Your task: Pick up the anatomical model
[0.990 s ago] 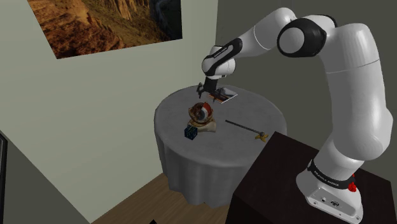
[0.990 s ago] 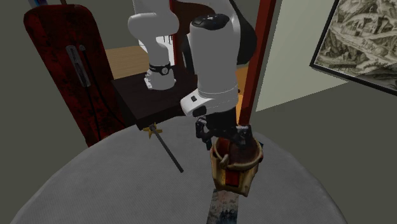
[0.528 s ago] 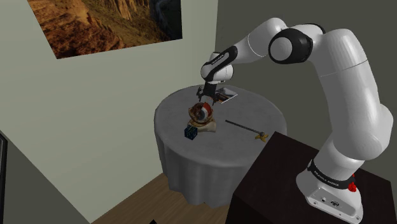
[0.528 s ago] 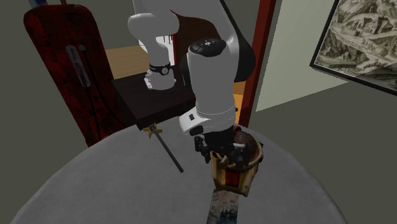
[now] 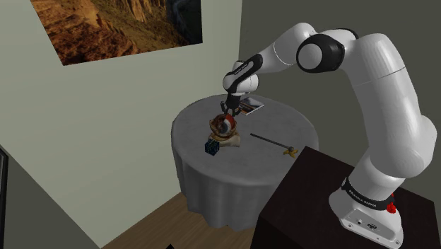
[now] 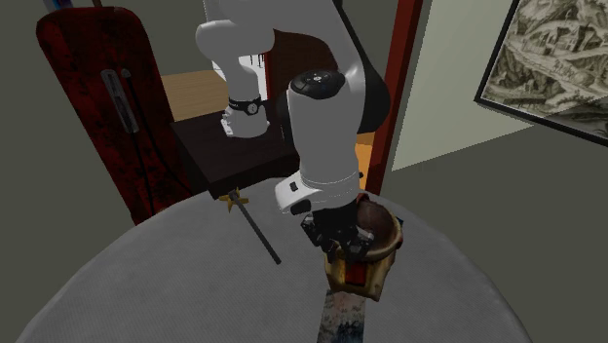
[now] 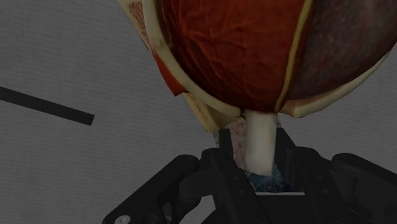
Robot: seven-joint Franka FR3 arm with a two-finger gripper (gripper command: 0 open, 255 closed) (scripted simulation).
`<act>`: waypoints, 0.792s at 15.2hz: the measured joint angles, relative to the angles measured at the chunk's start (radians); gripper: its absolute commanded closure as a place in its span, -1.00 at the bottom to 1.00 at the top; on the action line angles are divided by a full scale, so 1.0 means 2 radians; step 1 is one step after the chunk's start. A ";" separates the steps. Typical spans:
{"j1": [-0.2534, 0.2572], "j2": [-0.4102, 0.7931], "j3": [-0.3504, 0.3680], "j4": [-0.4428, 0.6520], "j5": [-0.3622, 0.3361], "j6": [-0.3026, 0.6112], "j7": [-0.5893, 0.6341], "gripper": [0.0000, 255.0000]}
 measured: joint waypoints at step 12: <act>0.003 -0.025 -0.004 -0.002 -0.006 -0.026 0.007 1.00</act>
